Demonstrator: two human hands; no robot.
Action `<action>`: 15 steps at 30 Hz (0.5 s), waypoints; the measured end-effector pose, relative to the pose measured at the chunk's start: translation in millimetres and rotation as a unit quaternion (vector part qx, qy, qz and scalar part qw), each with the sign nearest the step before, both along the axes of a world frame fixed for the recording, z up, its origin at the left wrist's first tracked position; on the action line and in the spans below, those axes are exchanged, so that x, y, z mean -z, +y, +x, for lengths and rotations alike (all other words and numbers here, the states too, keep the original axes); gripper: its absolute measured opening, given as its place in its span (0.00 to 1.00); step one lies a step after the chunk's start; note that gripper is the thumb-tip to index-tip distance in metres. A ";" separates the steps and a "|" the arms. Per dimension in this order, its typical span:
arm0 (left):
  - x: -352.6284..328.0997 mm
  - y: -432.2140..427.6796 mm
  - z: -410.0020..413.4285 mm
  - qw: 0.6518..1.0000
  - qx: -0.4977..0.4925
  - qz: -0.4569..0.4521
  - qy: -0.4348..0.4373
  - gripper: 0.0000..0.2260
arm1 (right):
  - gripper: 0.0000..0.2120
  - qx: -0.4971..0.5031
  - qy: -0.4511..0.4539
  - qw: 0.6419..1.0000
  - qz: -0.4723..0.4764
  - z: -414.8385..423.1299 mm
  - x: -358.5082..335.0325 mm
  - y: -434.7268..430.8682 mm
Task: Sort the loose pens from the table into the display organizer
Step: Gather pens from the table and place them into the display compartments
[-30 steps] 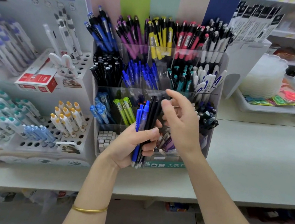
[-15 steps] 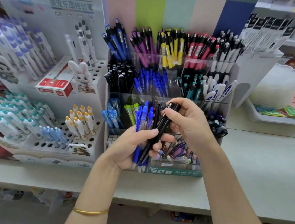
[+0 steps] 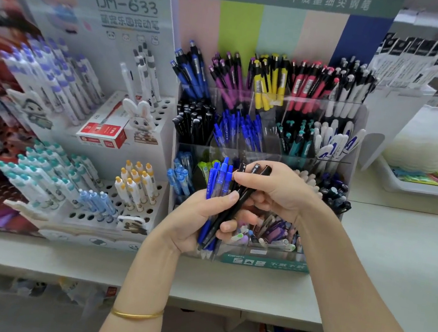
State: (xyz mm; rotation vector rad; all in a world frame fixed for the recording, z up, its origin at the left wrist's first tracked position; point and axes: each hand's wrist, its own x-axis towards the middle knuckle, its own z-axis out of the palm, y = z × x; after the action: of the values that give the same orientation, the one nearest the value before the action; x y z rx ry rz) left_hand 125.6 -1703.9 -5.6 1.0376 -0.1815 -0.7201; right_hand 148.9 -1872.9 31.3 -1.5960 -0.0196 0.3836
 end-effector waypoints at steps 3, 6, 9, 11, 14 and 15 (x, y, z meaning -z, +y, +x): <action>-4.5 4.7 1.4 0.999 -0.035 0.037 -0.017 0.11 | 0.08 -0.004 -0.040 0.999 -0.012 3.1 -4.0 5.4; -12.4 10.8 3.2 0.991 -0.114 0.073 -0.018 0.09 | 0.07 0.007 -0.071 0.997 -0.003 7.7 -9.4 10.4; -18.2 19.8 4.2 0.985 -0.150 0.080 -0.033 0.10 | 0.05 0.037 -0.111 0.993 -0.036 10.3 -17.5 13.2; -21.3 27.0 5.0 0.978 -0.179 0.101 -0.046 0.09 | 0.05 0.083 -0.139 0.986 -0.030 12.8 -23.1 10.7; -26.0 37.9 6.6 0.970 -0.194 0.137 -0.053 0.09 | 0.04 0.178 -0.209 0.962 -0.002 16.3 -34.0 8.5; -27.2 40.1 6.9 0.968 -0.193 0.154 -0.054 0.09 | 0.04 0.207 -0.241 0.948 0.003 17.2 -37.5 9.8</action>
State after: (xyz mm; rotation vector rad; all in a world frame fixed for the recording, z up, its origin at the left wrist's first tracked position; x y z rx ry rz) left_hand 132.6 -1663.9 21.6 1.3628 0.0421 -0.3422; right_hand 166.1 -1863.1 68.8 -1.6045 -0.0580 -0.3370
